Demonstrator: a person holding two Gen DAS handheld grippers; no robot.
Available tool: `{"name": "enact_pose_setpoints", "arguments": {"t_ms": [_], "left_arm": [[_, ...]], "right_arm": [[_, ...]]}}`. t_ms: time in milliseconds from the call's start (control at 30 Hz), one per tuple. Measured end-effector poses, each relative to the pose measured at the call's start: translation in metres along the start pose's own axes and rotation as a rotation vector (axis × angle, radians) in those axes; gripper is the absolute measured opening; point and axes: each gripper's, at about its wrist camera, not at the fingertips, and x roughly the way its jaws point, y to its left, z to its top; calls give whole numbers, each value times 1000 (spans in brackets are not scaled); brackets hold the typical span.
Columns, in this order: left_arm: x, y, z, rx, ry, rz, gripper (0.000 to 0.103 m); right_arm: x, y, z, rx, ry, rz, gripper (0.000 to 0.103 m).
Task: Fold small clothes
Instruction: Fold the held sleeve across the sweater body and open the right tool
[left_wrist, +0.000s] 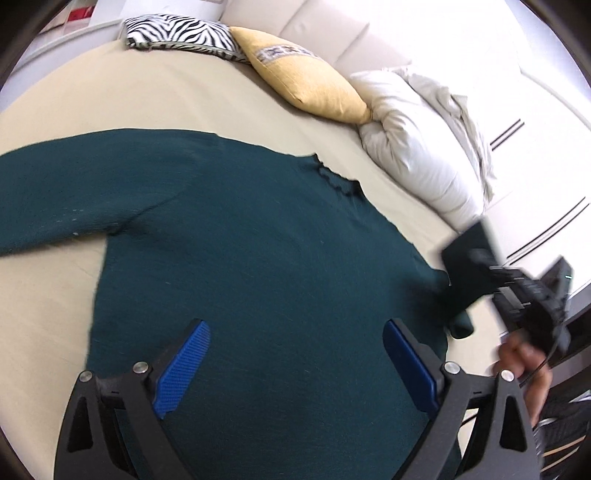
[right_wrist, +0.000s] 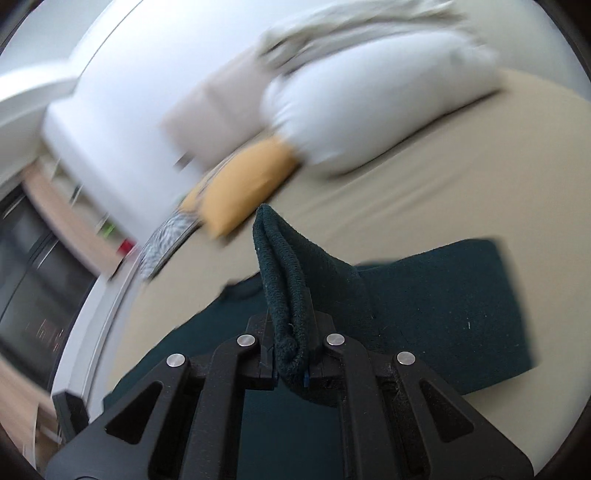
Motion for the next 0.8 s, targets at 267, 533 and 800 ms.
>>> {"name": "enact_pose_setpoints", "arguments": {"t_ms": [267, 533, 800], "left_arm": [[18, 19, 15, -56, 36, -55, 96], [86, -35, 30, 34, 132, -73, 92], [132, -65, 49, 122, 177, 56, 21]], "right_arm": [[116, 67, -113, -142, 299, -11, 23], [12, 9, -110, -58, 141, 35, 67], [-68, -64, -64, -87, -4, -177, 67]]}}
